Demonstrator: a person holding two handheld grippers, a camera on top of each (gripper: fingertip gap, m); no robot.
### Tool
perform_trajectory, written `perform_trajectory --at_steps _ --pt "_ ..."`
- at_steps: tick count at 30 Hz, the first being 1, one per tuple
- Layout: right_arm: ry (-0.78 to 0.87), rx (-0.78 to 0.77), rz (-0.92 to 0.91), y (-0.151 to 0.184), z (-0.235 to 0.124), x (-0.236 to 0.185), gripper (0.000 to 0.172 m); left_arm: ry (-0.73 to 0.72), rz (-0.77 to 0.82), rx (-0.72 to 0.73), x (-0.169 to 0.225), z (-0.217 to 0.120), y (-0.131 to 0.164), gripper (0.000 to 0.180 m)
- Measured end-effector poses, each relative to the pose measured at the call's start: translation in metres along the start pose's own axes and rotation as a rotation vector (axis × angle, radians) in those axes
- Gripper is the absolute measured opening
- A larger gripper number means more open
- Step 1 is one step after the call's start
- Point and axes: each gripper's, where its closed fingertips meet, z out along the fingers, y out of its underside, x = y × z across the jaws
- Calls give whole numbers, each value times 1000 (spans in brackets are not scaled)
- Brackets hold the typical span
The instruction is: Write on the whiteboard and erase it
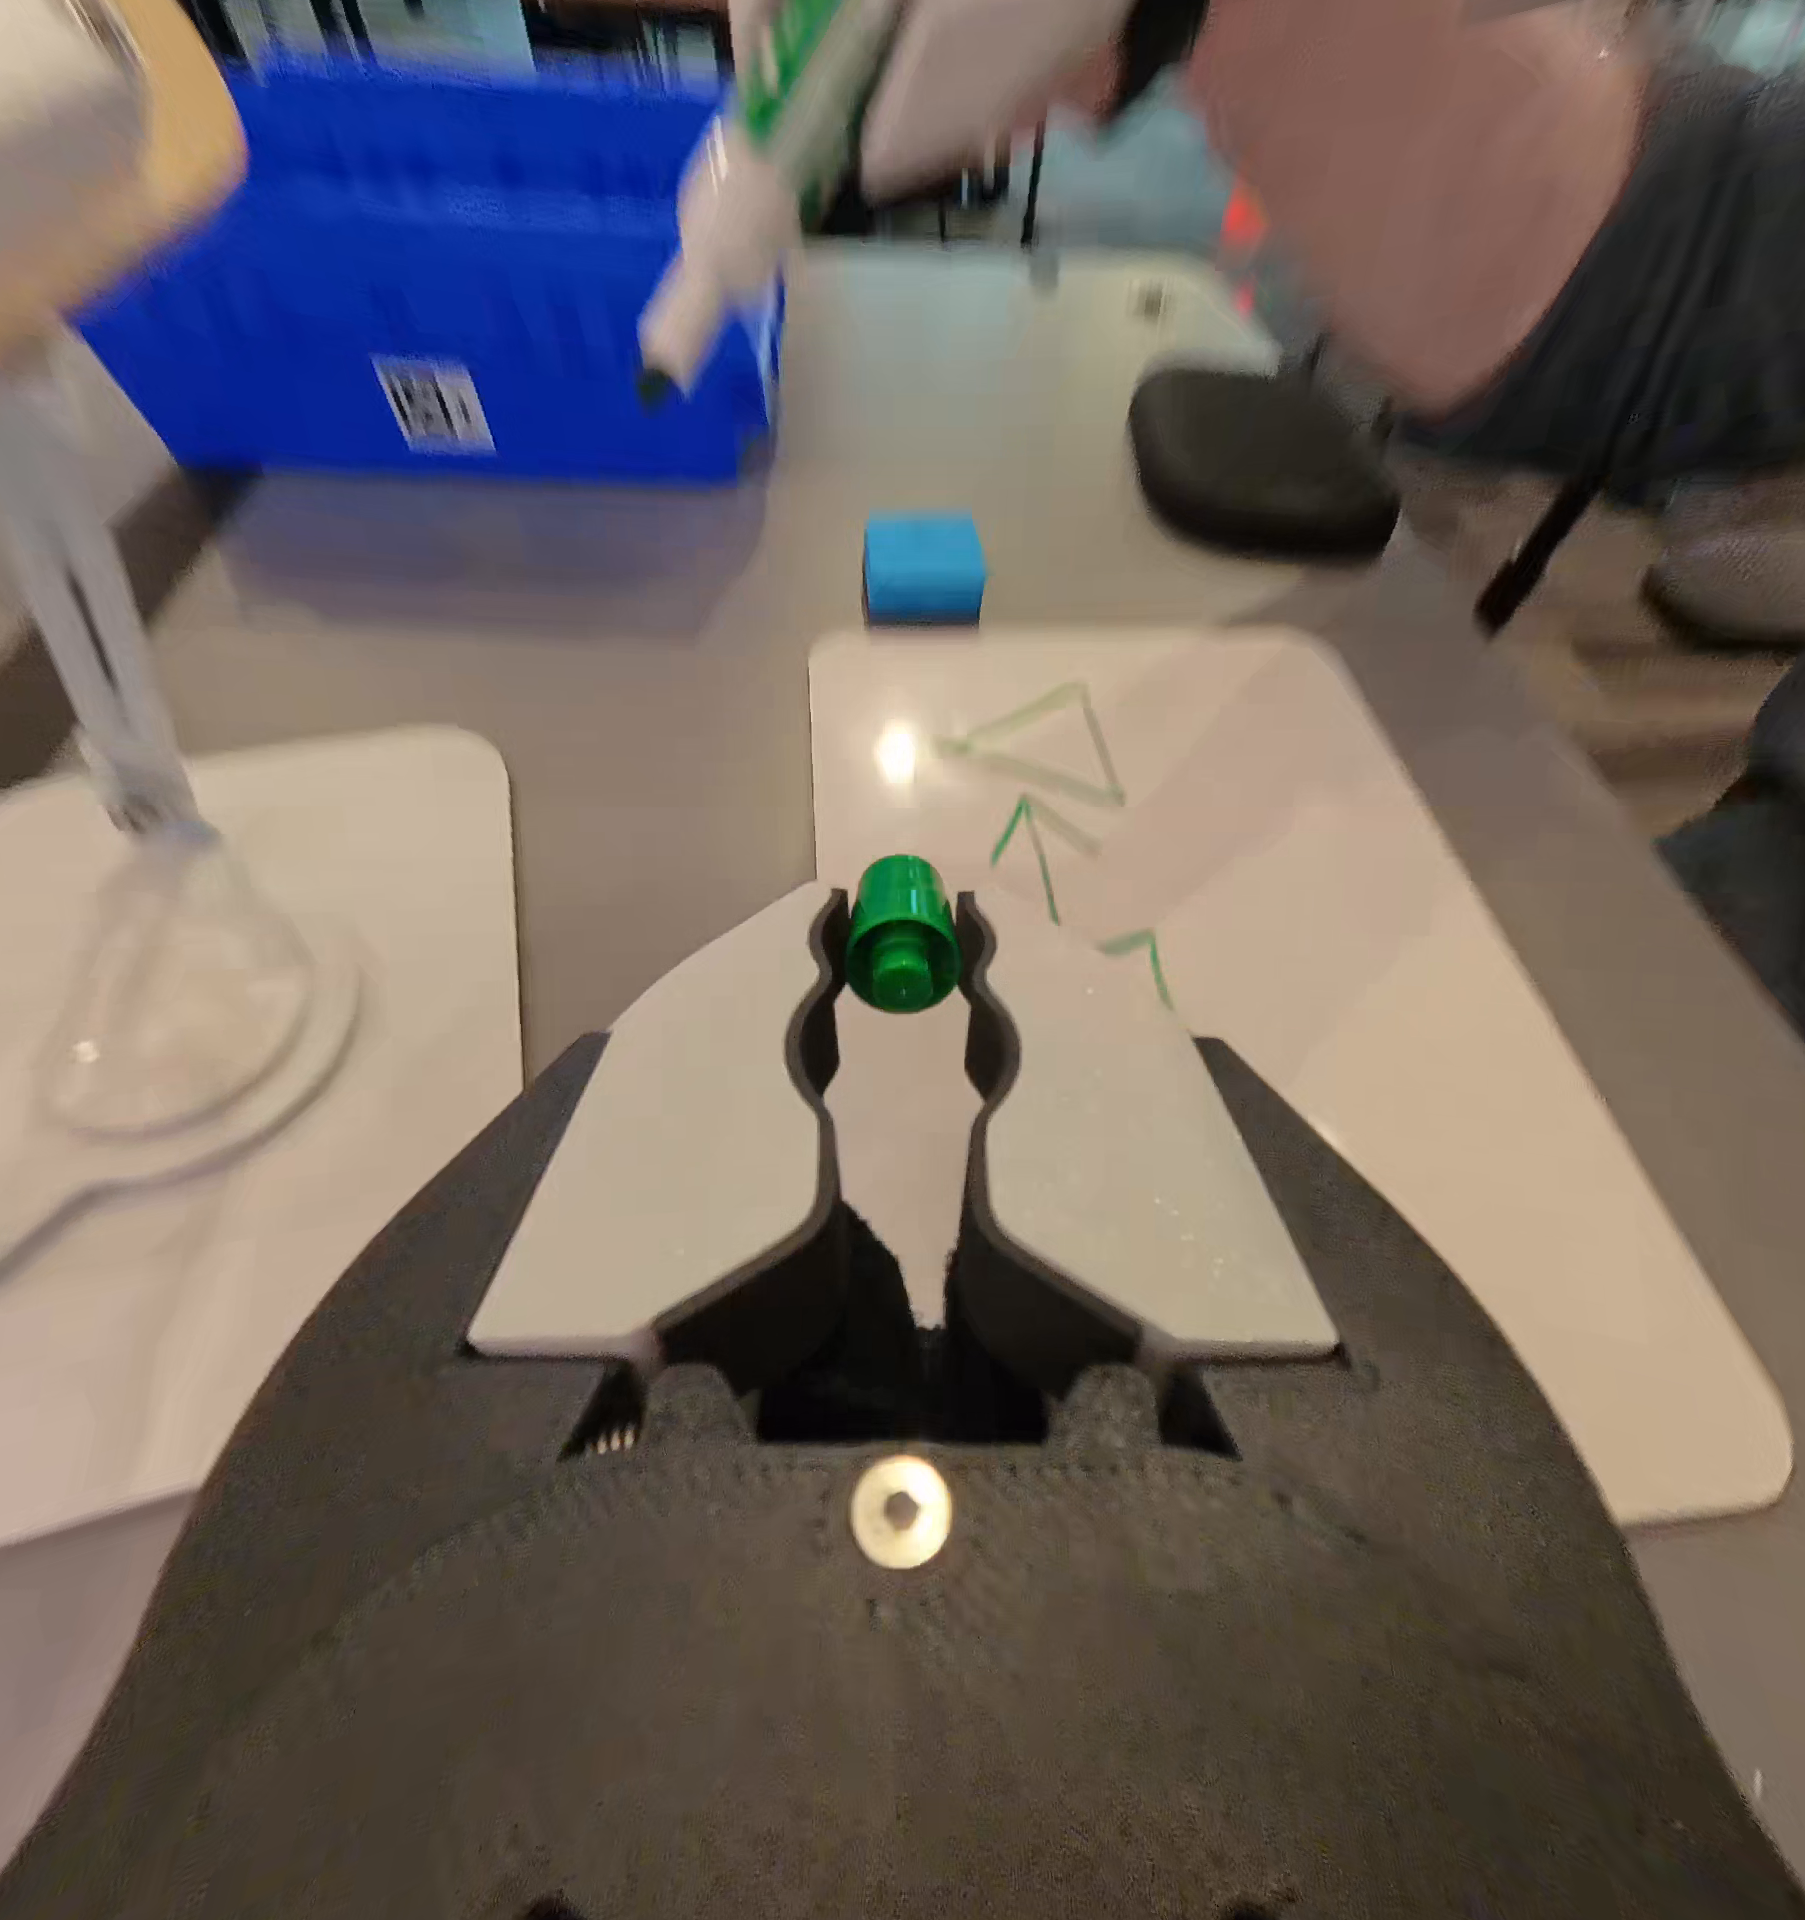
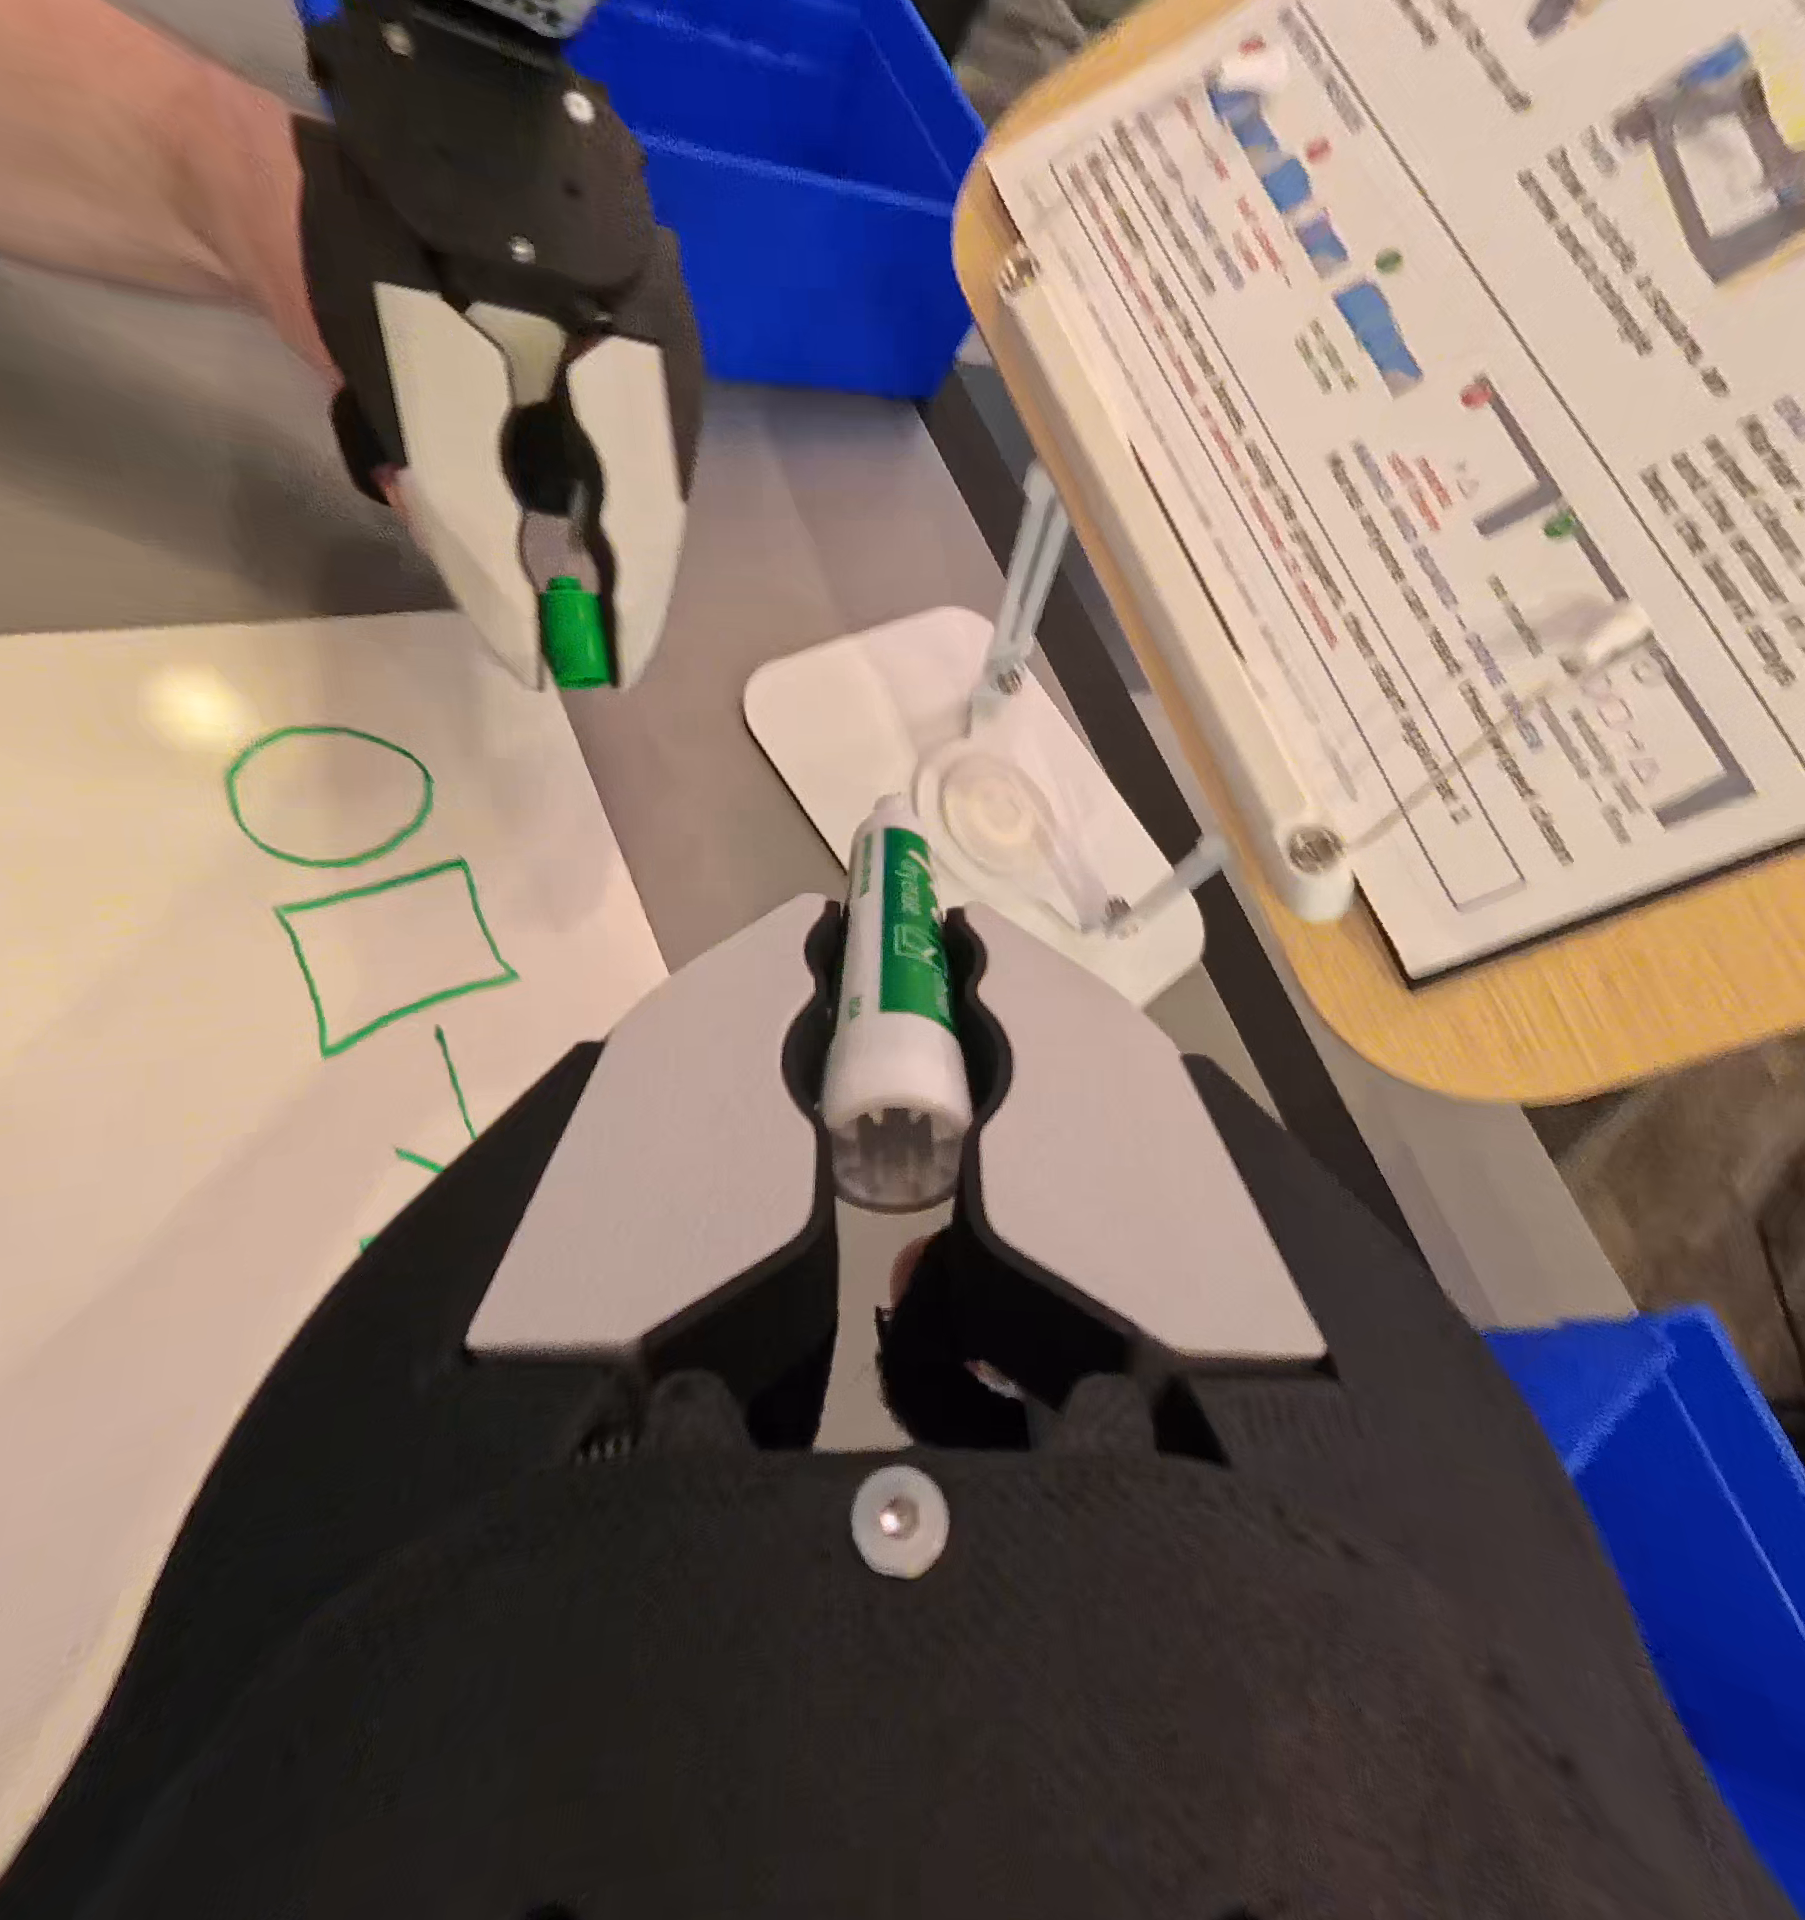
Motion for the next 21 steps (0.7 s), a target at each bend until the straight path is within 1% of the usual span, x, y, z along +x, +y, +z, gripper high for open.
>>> perform_trajectory --at_steps 2,3,6,9,13,15,17,21 --pt "-35 99 -32 -13 3 -9 20 12 -8 137 4 -7 -30 20" --pt "-60 153 -10 -21 2 -12 20 23 -10 195 7 -11 -43 20" --pt "-115 339 -5 -42 -10 -17 20 37 -28 341 8 -23 -76 20" --pt "-126 474 -26 -54 -18 -16 20 86 -64 483 10 -32 -105 20" --pt "-176 600 -9 -60 -26 -18 20 121 -59 534 11 -31 -122 20" --pt "-200 604 -13 -55 -27 -19 20 110 -40 520 11 -26 -126 20" --pt "-193 643 10 -56 -30 -17 20 96 -20 486 12 -20 -125 20" --pt "-209 636 13 -53 -26 -21 20 103 -17 508 15 -18 -129 20"
